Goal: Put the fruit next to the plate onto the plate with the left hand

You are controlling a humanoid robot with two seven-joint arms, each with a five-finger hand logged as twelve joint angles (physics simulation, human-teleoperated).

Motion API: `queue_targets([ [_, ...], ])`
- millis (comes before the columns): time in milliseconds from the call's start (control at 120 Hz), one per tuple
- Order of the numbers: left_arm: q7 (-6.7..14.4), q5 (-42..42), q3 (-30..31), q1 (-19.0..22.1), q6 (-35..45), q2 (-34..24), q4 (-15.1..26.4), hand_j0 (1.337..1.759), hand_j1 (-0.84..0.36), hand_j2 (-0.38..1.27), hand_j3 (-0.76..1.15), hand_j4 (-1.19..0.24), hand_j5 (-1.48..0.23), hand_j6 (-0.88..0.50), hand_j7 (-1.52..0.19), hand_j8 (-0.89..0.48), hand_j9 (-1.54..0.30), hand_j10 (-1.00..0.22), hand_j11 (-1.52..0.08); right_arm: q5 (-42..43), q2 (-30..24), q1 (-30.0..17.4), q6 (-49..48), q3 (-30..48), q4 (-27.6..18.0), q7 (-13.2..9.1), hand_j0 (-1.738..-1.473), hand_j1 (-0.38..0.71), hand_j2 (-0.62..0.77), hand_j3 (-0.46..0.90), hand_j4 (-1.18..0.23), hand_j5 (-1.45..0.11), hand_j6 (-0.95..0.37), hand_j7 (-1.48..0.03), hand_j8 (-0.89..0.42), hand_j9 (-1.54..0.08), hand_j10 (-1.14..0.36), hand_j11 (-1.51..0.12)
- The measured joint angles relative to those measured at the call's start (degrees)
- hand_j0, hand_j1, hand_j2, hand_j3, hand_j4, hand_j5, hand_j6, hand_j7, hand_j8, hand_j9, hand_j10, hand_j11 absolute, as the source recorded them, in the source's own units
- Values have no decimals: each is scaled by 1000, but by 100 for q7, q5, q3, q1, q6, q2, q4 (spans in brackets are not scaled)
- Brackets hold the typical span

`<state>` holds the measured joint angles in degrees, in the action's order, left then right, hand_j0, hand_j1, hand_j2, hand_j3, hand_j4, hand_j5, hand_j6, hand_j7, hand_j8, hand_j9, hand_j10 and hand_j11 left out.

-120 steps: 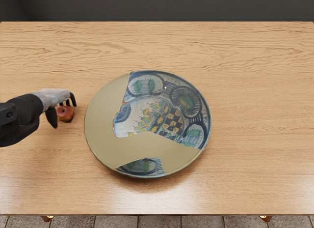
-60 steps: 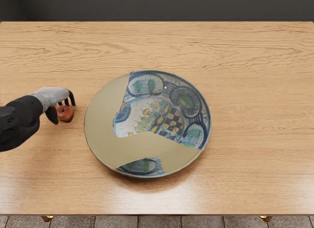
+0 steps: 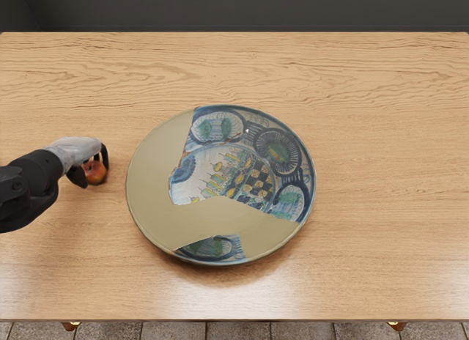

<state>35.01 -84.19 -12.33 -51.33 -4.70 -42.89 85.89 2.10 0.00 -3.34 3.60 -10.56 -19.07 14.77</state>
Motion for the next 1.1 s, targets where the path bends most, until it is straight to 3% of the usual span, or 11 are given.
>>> queue_targets([
  [200,-3,55,-2,-67,-7,0,-5,1653,-298,374,0,-619,-906,-499,-920,-615,-921,-679,-923,-2,0,0,0,1,0,0,-1658,-329,-4,0,-17,-22,-16,-22,-16,-22,-17,-22],
  [417,-1,127,-18,-125,-48,25,-122,1654,-389,521,0,-562,-956,-450,-945,-576,-939,-698,-940,-1,0,0,0,0,0,0,-1658,-329,-4,0,-17,-22,-16,-22,-16,-22,-17,-22],
  [508,-2,242,-23,-373,-94,-9,-141,1654,-435,570,0,-526,-962,-429,-943,-551,-939,-697,-940,-1,0,0,0,0,0,0,-1658,-329,-4,0,-17,-22,-16,-22,-16,-22,-17,-22],
  [525,-2,275,-24,-413,-101,-15,-142,1654,-447,639,0,-529,-963,-429,-942,-552,-939,-696,-940,-1,0,0,0,0,0,0,-1658,-329,-4,0,-17,-22,-16,-22,-16,-22,-17,-22],
  [567,-1,333,-27,-474,-136,-18,-142,1654,-423,564,0,-537,-957,-438,-938,-560,-936,-696,-937,0,0,0,0,0,0,0,-1658,-329,-4,0,-17,-22,-16,-22,-16,-22,-17,-22],
  [633,-3,487,-34,-642,-224,-137,-129,1655,-422,608,0,-558,-948,-456,-932,-579,-931,-694,-933,-1,0,0,0,1,0,0,-1658,-329,-4,0,-17,-22,-16,-22,-16,-22,-17,-22],
  [708,-1,669,-47,-813,-360,-193,-114,1655,-404,529,0,-558,-942,-458,-925,-579,-926,-693,-927,0,0,0,0,0,0,0,-1658,-329,-4,0,-17,-22,-16,-22,-16,-22,-17,-22],
  [1100,-2,1650,-78,-1757,-777,-181,-99,1656,-463,642,0,-542,-932,-454,-904,-580,-910,-683,-911,-2,0,0,0,1,0,0,-1658,-329,-4,0,-17,-22,-16,-22,-16,-22,-17,-22],
])
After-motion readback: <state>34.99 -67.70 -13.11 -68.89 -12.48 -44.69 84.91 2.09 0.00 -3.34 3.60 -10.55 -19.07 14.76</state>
